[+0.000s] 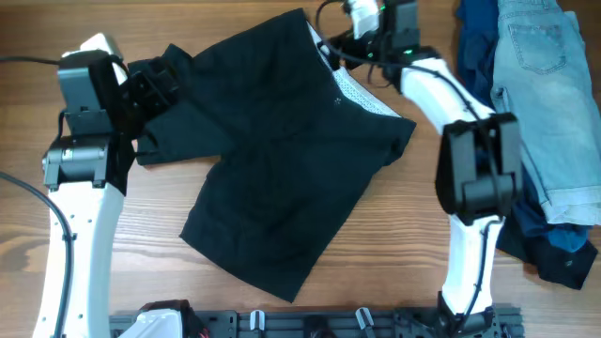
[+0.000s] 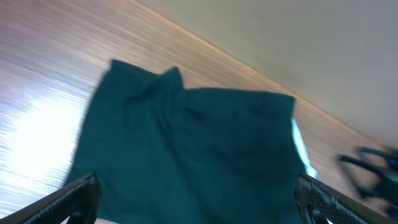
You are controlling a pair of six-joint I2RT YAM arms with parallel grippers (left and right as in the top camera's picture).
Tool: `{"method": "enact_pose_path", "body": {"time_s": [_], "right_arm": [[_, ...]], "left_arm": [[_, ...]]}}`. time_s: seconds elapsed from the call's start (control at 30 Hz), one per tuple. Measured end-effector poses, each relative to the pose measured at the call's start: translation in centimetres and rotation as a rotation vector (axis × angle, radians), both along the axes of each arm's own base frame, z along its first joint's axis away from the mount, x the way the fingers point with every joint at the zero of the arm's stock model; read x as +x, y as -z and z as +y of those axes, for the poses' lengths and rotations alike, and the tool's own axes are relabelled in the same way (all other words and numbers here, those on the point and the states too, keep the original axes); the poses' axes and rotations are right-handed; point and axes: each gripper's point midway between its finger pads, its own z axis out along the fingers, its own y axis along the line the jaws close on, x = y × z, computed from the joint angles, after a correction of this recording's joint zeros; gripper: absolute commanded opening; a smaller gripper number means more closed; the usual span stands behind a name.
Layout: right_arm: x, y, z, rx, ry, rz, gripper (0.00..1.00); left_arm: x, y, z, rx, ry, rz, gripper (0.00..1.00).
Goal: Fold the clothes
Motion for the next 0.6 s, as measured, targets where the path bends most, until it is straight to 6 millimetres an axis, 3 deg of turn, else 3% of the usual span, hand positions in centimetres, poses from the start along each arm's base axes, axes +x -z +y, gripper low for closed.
{"method": "enact_pose_path", "body": {"time_s": [0.1,0.3,0.4,0.6], "right_arm": [[-0.8,1.3,2.1,-0.001,-0.039,0.017,0.90],[-2.0,1.7,5.4,0.003,-0.094,0.022,0.90],[-2.0,2.7,5.1,-0.023,-0.065,0.041,0.90],[-1.6,6.6,3.4,-0.117,0.025,0.088,0.87]], "left_arm": [[-0.1,0.2,-1.2,-0.022,0.033,0.011,1.00],[0.0,0.6,-3.5,-0.039,0.092,0.024,1.00],[0.0,1.2,-4.1,-0.046,0.107,0.043,1.00],[-0.1,1.6,-4.3,-0.047,0.109,0.061,1.00]]}}
